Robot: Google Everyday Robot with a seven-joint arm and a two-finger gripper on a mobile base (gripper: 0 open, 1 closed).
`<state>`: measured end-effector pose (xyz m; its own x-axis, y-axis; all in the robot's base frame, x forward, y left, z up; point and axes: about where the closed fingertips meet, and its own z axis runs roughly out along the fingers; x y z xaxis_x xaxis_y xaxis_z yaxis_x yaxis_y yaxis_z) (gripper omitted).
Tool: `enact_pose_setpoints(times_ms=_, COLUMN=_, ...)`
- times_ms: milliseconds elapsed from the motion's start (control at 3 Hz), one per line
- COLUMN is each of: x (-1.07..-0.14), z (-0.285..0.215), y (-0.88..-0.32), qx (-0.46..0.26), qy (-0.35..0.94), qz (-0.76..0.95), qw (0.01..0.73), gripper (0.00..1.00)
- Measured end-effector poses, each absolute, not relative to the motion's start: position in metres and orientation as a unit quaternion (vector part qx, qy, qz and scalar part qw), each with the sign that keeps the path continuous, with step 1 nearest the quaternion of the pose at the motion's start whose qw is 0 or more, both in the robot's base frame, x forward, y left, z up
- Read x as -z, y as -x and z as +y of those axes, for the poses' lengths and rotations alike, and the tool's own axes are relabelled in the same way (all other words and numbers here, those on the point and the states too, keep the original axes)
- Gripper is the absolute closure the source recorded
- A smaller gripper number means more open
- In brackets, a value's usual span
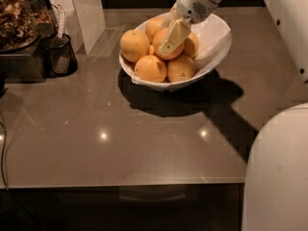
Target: Pick orange from white bowl
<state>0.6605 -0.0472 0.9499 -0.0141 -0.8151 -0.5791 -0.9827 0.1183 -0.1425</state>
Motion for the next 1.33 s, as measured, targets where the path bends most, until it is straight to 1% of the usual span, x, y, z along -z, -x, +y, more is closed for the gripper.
enact_pose_setpoints(times_ms=333, x=-0.943, z=-0.045, y=-0.658, qx=-0.161, qy=0.646, qz=0.696, qw=0.270, gripper=0.30)
enact_pose_setpoints(times_ms=667, x=-0.925, z=-0.042, y=-0.654, qx=-0.186, qy=0.644, qz=0.697, qw=0.254, gripper=0.26)
enact_pose_setpoints(times_ms=1000, x=-0.920, z=-0.040, y=-0.654, qx=-0.194, qy=0.645, qz=0.697, qw=0.246, gripper=0.36)
enact_pose_setpoints(times_ms=1333, x=-0.923, z=-0.040, y=-0.654, qx=-0.194, qy=0.645, qz=0.696, qw=0.246, gripper=0.55)
